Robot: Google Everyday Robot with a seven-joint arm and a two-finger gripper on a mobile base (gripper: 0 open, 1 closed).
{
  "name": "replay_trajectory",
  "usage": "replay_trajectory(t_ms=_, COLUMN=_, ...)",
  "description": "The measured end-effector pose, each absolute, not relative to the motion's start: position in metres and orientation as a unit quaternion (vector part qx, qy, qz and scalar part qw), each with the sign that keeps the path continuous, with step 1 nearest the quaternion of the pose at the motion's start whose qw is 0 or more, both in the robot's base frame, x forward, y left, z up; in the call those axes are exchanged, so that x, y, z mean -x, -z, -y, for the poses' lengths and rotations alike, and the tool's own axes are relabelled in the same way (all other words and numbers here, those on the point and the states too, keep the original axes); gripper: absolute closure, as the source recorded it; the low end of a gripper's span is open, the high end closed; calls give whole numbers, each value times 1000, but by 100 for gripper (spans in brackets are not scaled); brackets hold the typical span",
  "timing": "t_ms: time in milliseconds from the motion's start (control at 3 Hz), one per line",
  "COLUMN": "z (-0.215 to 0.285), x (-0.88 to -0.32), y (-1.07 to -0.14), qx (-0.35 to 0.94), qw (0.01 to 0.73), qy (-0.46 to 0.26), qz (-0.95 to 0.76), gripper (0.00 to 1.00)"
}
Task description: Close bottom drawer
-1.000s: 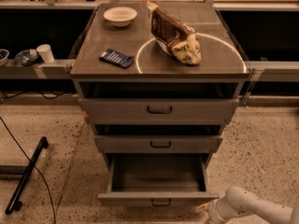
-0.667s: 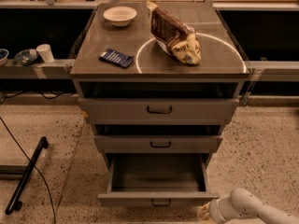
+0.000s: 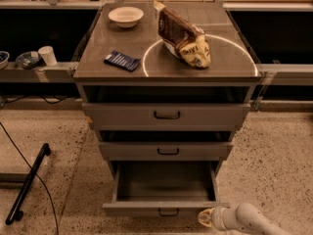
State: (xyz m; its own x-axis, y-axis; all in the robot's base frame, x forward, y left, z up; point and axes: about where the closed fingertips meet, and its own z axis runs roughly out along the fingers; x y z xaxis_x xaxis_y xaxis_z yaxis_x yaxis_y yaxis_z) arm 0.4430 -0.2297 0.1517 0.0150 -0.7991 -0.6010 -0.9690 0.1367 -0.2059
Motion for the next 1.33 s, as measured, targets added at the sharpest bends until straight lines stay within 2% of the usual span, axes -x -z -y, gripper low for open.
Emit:
replay_trajectory(t_ms=333, z=223, x=-459, y=-136, qx=603, qw=333, qy=-136, qz=-712, gripper=82)
replay_trajectory(t_ms=1333, z=208, x=-458, y=-101, qx=539, qw=360, qy=-171, qz=-742, gripper=14)
